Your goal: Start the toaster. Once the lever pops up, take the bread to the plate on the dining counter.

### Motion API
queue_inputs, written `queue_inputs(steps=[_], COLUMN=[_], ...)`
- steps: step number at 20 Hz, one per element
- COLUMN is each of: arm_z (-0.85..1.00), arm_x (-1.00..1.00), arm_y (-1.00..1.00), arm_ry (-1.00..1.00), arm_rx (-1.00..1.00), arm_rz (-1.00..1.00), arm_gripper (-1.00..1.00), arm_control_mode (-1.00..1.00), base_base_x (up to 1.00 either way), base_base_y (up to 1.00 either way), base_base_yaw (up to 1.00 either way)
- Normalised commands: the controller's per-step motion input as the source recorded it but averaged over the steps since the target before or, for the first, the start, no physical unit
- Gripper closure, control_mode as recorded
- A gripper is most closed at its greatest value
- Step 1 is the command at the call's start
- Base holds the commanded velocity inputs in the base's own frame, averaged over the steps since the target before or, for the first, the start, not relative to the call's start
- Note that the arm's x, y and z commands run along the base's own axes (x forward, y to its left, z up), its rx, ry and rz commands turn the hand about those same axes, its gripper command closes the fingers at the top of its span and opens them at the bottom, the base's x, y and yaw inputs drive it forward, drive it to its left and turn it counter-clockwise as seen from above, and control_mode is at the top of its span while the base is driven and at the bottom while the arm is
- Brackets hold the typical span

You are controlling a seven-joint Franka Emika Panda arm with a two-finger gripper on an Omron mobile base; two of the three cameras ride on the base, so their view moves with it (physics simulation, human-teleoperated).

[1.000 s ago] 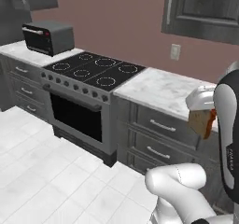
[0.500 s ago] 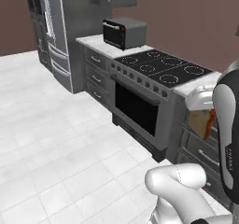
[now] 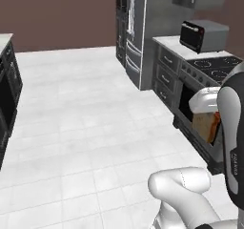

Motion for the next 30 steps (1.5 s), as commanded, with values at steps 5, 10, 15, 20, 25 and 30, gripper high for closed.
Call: queue_inputs(steps=[5, 10, 15, 20, 25, 30], arm_z=[0.00, 0.00, 0.00, 0.00, 0.00, 0.00], arm_x=[0.00, 0.00, 0.00, 0.00, 0.00, 0.00], arm_y=[0.00, 0.00, 0.00, 0.00, 0.00, 0.00], arm_ry=[0.00, 0.00, 0.00, 0.00, 0.00, 0.00], arm_rx=[0.00, 0.00, 0.00, 0.00, 0.00, 0.00], arm_rz=[0.00, 0.00, 0.00, 0.00, 0.00, 0.00], arm_gripper=[1.00, 1.00, 1.00, 1.00, 1.00, 1.00], arm_control_mode=[1.00, 1.00, 1.00, 1.00, 1.00, 1.00], base_base_x=[0.00, 0.00, 0.03, 0.16, 0.56, 0.83], base_base_y=[0.43, 0.44, 0.27, 0.00, -0.13, -0.40], base_base_yaw=[0.58, 0.57, 0.55, 0.47, 0.35, 0.28])
